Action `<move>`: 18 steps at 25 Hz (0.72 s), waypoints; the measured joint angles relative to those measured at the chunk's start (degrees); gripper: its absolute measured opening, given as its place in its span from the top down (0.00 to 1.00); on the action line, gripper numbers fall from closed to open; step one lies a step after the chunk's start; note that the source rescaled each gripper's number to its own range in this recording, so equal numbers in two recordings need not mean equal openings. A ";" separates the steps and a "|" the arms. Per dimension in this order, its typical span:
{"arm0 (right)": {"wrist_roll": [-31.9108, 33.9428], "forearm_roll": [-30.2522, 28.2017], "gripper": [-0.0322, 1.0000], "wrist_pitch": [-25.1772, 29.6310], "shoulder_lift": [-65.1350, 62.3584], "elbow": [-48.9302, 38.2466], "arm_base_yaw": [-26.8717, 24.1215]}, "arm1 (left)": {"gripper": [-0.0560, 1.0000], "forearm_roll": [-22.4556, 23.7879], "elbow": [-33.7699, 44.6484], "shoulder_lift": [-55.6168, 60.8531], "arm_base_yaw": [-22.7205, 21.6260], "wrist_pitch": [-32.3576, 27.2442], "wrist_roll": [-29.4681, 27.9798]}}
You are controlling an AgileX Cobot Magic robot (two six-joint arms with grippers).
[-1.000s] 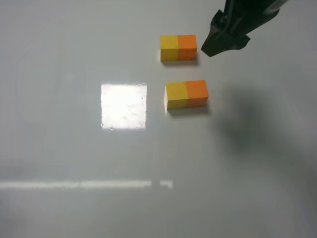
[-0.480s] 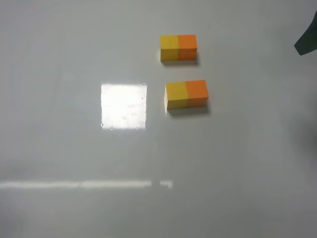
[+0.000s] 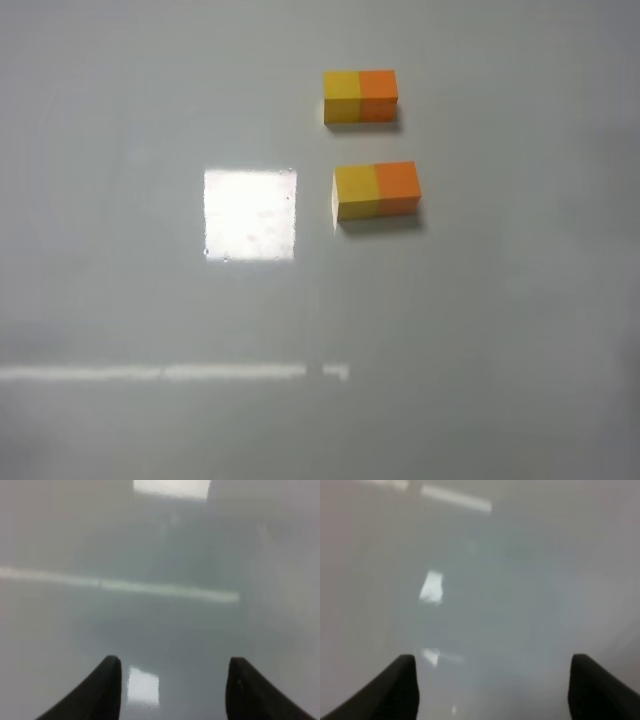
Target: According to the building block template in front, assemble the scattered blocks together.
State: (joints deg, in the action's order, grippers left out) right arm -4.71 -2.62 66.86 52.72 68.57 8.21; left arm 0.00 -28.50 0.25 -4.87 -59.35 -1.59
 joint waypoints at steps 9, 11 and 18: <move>6.51 -1.67 0.29 -6.21 -26.04 -23.03 0.00 | 0.84 0.00 0.00 0.00 0.00 0.00 0.00; 6.99 -1.93 0.29 -7.47 -30.97 -27.05 0.00 | 0.84 0.00 0.00 0.00 0.00 0.00 0.00; 7.14 -2.20 0.29 -7.67 -44.87 -36.55 0.00 | 0.84 0.00 0.00 0.00 0.00 0.00 0.00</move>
State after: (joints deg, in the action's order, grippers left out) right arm 2.43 -4.83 59.19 7.86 32.03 8.21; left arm 0.00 -28.50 0.25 -4.87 -59.35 -1.59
